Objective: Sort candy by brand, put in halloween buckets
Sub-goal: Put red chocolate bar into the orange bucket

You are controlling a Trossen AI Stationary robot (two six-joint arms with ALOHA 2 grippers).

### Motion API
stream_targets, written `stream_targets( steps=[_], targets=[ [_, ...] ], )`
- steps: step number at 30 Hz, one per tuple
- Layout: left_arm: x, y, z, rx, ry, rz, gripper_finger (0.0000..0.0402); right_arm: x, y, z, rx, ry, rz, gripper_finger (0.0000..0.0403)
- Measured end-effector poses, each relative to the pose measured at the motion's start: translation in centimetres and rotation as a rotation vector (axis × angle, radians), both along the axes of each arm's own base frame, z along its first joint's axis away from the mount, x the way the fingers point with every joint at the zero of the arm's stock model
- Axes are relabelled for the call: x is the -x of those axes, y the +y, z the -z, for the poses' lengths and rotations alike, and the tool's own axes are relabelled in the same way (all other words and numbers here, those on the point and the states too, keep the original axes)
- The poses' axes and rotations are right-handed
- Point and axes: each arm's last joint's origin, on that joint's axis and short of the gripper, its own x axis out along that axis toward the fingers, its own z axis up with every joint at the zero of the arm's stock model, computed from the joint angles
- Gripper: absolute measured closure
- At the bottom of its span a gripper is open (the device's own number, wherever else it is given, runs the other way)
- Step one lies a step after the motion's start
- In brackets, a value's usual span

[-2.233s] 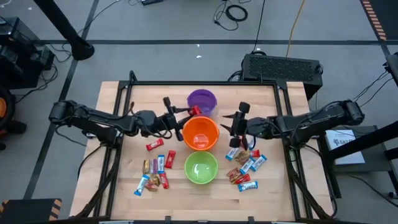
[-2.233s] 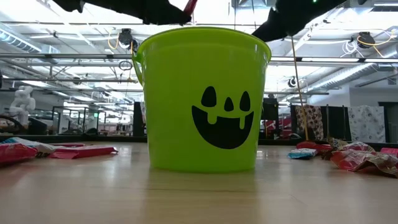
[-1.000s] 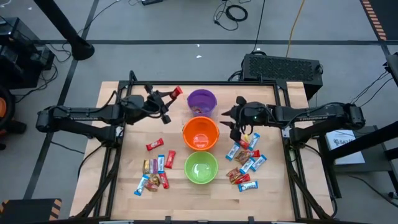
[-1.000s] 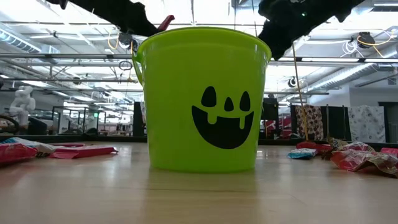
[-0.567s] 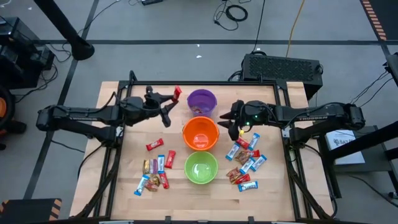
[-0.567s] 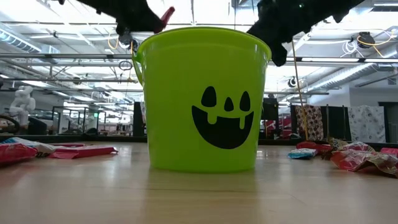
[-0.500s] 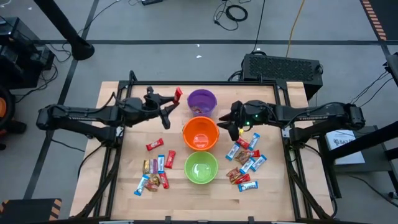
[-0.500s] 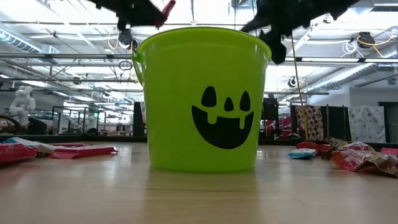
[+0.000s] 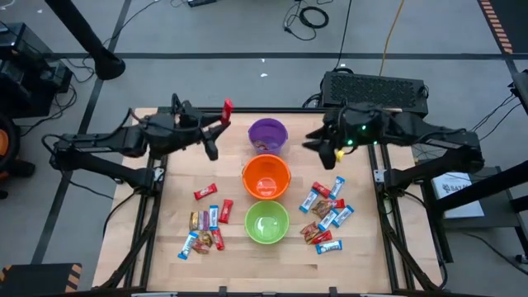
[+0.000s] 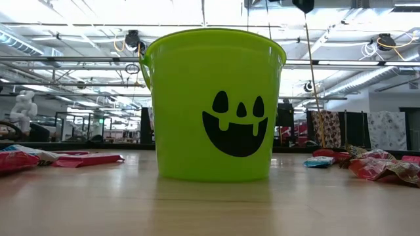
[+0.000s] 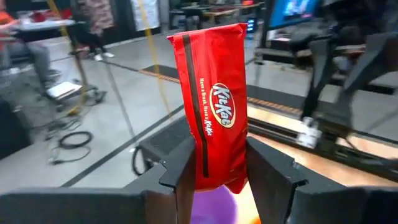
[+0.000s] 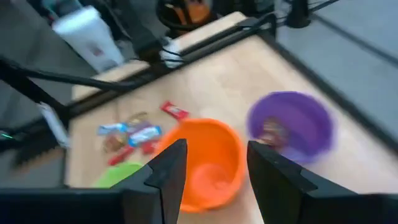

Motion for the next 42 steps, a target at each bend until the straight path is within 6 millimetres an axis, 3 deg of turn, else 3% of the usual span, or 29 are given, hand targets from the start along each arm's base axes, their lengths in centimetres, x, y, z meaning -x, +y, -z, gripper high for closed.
stream_targets(
  steps=[5,9,14,21,29,37,42],
  targets=[
    [-1.2,0.8,-1.8,0.075,-0.081,-0.05,0.0269,1.0,-1.3,-0.7,0.044,0.047,-0.094,0.0243],
    [-3.4,0.9,-2.3,0.129,-0.098,-0.055,0.0269,1.5,-2.0,-0.2,0.043,0.092,-0.208,0.0243],
    [-6.3,0.1,-2.2,0.266,-0.077,0.05,0.0269,2.2,-3.0,0.2,0.047,0.147,-0.224,0.0243],
    [-8.9,-2.5,-1.3,0.563,-0.069,0.2,0.0269,2.8,-4.0,0.2,0.034,0.137,-0.245,0.0243],
    [-9.2,-5.6,0.4,0.782,0.045,0.268,0.0269,2.9,-4.7,0.3,0.082,0.141,-0.268,0.0243],
    [-9.1,-7.5,2.7,0.798,0.268,0.288,0.0269,2.8,-5.2,0.8,0.012,0.176,-0.213,0.0243],
    [-10.1,-7.3,4.9,0.77,0.408,0.243,0.0269,2.7,-5.2,0.8,-0.073,0.165,-0.154,0.0243]
  ],
)
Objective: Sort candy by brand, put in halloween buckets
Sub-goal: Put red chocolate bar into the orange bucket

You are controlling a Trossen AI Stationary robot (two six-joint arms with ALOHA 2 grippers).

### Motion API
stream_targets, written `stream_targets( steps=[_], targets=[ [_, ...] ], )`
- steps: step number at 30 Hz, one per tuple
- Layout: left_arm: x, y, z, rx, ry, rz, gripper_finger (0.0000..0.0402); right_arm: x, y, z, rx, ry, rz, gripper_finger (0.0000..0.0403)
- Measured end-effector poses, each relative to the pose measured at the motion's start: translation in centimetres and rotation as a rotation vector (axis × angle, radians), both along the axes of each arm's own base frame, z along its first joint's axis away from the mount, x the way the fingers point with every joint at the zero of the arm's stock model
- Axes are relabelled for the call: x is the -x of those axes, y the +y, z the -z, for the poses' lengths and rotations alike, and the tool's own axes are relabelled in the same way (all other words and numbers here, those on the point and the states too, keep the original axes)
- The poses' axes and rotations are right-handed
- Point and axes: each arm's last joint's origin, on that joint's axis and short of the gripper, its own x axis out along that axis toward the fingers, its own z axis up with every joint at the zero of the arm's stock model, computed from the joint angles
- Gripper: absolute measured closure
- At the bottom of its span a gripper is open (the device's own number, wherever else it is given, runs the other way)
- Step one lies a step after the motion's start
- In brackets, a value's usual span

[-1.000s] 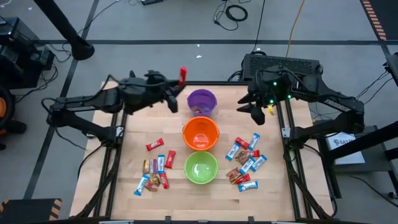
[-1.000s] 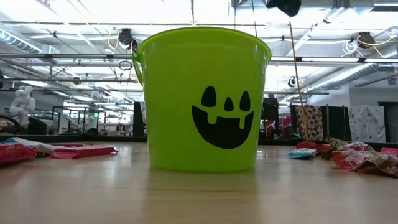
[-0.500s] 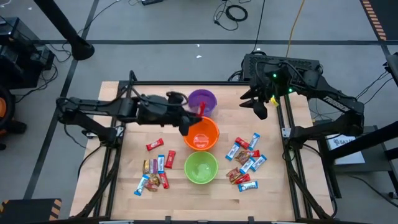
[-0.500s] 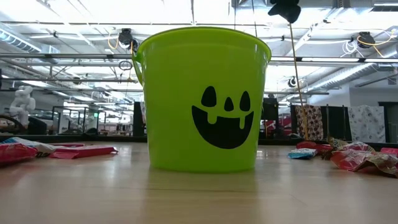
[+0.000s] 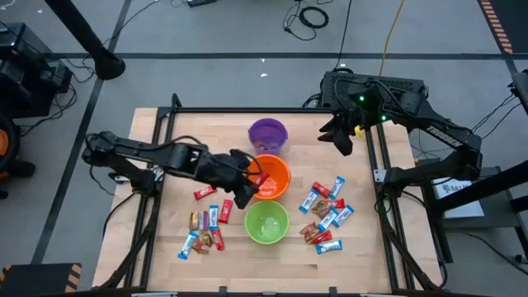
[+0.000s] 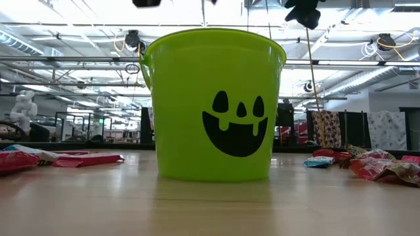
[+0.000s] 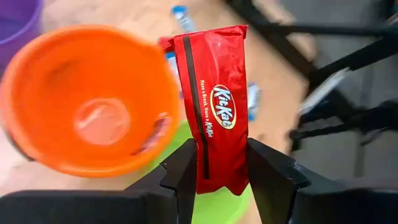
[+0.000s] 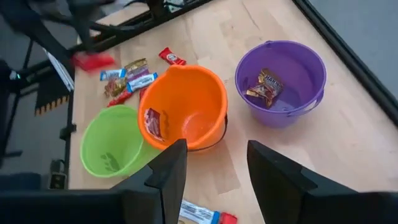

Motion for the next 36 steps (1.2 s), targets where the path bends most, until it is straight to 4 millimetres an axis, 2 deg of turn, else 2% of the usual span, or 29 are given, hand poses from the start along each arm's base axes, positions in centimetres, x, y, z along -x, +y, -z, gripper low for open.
stream_targets(
  steps=[4,11,16,22,29,32,36],
  targets=[
    [-1.6,2.7,2.7,-0.069,0.145,0.039,0.0269,-0.1,-0.1,-0.1,-0.065,-0.011,0.06,0.0243],
    [-4.9,6.3,7.7,0.041,0.275,0.203,0.0269,-0.7,-0.3,-0.9,-0.192,-0.111,0.181,0.0243],
    [-5.4,7.8,8.8,0.032,0.298,0.188,0.0268,-1.1,-0.2,-1.4,-0.265,-0.175,0.227,0.0243],
    [-5.2,9.0,8.7,0.029,0.293,0.162,0.0237,-1.7,0.7,-1.7,-0.239,-0.205,0.251,0.0243],
    [-5.0,9.2,8.4,0.041,0.279,0.185,0.0211,-1.9,1.4,-1.7,-0.232,-0.197,0.247,0.0243],
    [-4.1,9.4,6.3,0.099,0.227,0.169,0.0211,-1.9,1.6,-1.6,-0.236,-0.181,0.24,0.0243],
    [-0.9,9.3,1.2,0.067,0.101,0.115,0.0211,-1.8,1.7,-1.3,-0.243,-0.149,0.242,0.0243]
  ],
)
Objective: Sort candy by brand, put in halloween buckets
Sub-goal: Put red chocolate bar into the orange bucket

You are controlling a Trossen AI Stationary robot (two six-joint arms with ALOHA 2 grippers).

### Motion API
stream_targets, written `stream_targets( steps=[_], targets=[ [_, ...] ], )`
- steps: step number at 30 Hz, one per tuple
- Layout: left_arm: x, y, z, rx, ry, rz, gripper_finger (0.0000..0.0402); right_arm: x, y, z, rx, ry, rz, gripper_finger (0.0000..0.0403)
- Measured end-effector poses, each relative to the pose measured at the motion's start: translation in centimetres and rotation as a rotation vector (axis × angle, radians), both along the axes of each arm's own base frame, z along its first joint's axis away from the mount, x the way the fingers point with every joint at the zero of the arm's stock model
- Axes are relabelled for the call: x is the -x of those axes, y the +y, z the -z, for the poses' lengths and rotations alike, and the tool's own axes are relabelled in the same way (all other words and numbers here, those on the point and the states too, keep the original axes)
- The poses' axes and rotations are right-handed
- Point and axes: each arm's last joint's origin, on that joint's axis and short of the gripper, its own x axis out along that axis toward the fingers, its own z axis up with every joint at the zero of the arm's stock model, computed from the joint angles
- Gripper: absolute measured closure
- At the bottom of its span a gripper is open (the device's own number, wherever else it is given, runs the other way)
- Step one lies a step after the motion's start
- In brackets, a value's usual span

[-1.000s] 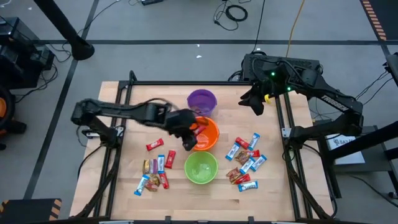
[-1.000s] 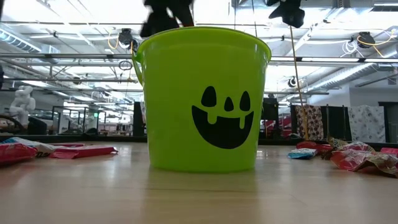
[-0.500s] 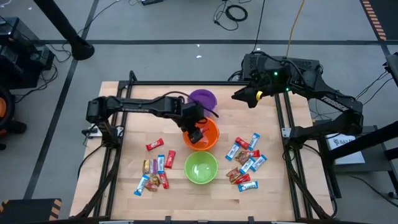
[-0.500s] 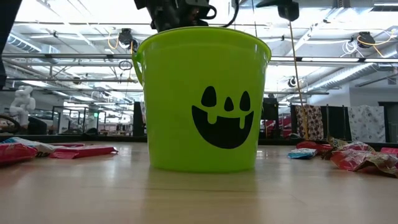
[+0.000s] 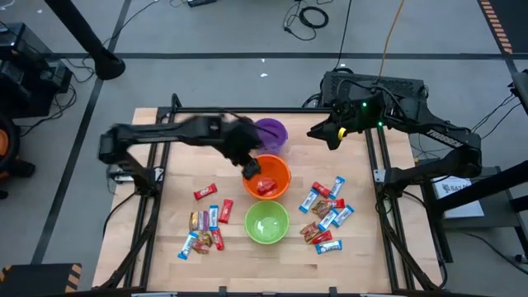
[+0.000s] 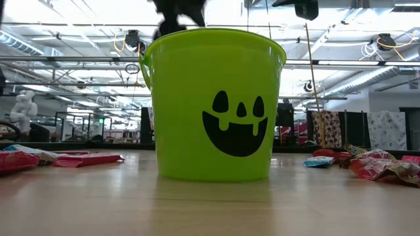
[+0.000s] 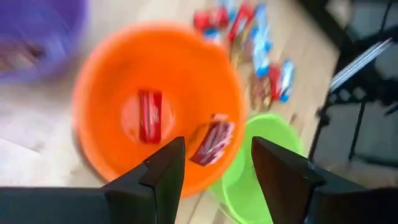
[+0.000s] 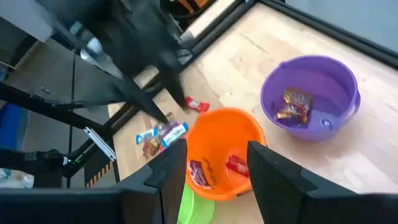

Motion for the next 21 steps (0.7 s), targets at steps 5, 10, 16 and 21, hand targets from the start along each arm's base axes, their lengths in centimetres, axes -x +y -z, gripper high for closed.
stream_targets(
  steps=[5,10,16,21],
  targets=[
    [6.2,-0.5,-4.6,-0.173,-0.042,-0.129,0.021,0.4,0.0,0.6,0.044,0.076,0.014,0.0243],
    [11.1,-1.0,-5.9,-0.241,0.047,-0.179,0.021,0.1,-0.2,1.4,0.074,0.154,0.011,0.0243],
    [13.3,-2.9,-6.3,-0.224,0.082,-0.132,0.021,-1.1,-0.5,2.3,0.001,0.188,0.032,0.0243],
    [12.9,-4.6,-5.4,-0.304,0.079,-0.081,0.021,-1.7,0.5,2.7,-0.093,0.211,0.03,0.0243]
  ],
)
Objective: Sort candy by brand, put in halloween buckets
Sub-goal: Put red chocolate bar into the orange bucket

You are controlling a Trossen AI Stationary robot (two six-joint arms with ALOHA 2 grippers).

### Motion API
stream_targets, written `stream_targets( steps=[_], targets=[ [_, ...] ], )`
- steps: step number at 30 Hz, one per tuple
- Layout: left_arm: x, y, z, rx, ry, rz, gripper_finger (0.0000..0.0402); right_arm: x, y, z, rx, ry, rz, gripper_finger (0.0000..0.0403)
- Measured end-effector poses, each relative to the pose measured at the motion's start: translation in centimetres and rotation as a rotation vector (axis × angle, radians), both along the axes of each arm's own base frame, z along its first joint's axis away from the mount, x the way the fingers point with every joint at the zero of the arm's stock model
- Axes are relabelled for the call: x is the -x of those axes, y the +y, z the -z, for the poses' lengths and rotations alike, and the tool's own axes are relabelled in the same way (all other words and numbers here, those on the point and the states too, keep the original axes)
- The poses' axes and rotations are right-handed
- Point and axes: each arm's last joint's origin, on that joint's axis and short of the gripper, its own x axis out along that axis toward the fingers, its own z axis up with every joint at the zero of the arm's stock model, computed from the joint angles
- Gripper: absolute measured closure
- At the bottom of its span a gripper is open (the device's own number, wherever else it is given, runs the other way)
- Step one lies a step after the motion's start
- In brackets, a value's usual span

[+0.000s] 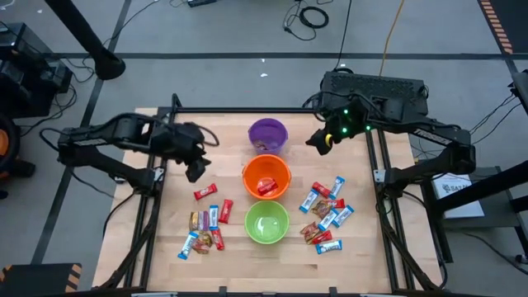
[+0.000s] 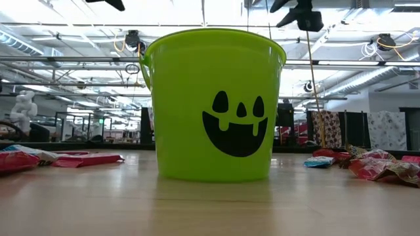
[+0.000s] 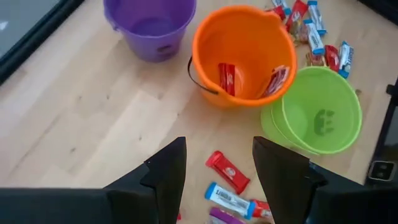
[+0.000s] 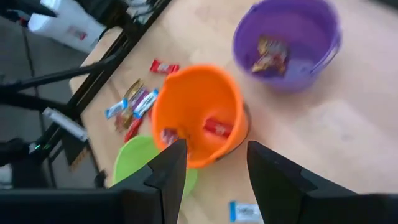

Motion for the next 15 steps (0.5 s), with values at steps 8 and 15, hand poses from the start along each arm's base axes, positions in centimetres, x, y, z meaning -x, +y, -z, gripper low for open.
stream_targets(
  steps=[8,15],
  targets=[
    [-1.7,-2.7,7.1,0.089,0.089,-0.008,0.021,0.5,2.3,0.7,-0.063,0.121,-0.051,0.0243],
    [-0.1,-4.1,12.7,0.305,0.275,-0.349,0.021,0.7,3.3,1.1,-0.029,0.181,0.017,0.0243]
  ],
)
